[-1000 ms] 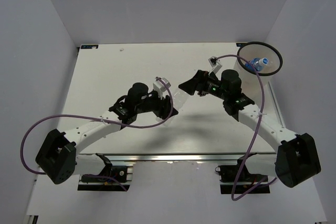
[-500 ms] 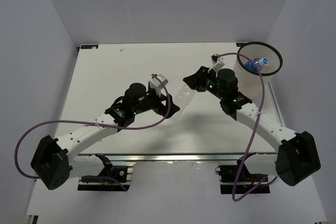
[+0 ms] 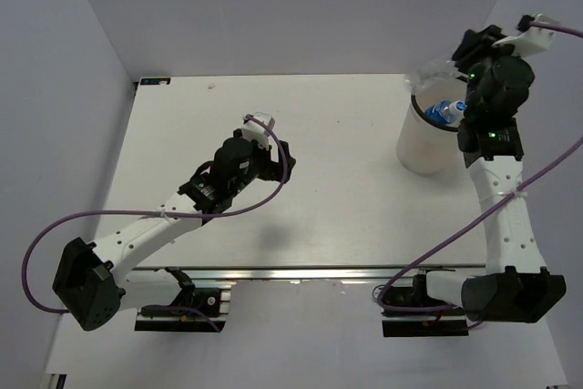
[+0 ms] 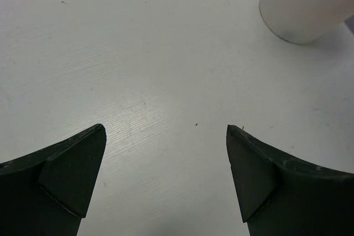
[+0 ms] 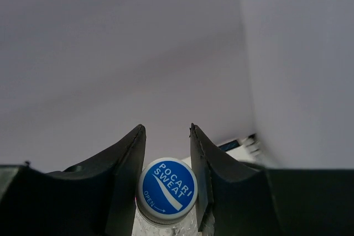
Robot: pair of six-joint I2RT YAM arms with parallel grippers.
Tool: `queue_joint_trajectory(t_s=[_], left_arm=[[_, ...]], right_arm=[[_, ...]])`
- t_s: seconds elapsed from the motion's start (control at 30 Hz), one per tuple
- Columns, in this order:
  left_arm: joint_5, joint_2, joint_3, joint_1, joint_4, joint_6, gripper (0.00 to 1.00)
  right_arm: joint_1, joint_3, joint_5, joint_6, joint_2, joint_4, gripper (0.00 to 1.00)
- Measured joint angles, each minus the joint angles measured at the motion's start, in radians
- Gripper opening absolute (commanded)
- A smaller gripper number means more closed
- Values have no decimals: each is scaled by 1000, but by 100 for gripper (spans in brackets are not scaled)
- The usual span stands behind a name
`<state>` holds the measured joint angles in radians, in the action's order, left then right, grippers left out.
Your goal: Put the plastic bottles in the bin
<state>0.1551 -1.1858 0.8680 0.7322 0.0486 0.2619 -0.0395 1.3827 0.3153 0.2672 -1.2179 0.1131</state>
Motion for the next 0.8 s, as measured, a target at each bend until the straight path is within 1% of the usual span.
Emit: queue_joint_trajectory(t_s=[0.1,0.2,0.37,0.47,0.67,0.8], left_arm=[[19,-5,-5,-3,4,0,98],[33,-9,-5,-4,8,-1,98],[42,-19,-9,-4,10,-2,98],[45,-28,-9,-4,12,-3,98],[50,-37,-9,-4,16,-2,98],[52,-37,-9,-4,23,-2,98]], right_arm=[[77,25,39,-67,-3,28,0],[142,72,77,-134,-44,24,0],[212,81,71,-174,-84,-10,0],[232,71,63,-175,-89,-32,0],[237,16,48,-174,-89,7,0],[237,-43,-7,-156,-123,11,0]])
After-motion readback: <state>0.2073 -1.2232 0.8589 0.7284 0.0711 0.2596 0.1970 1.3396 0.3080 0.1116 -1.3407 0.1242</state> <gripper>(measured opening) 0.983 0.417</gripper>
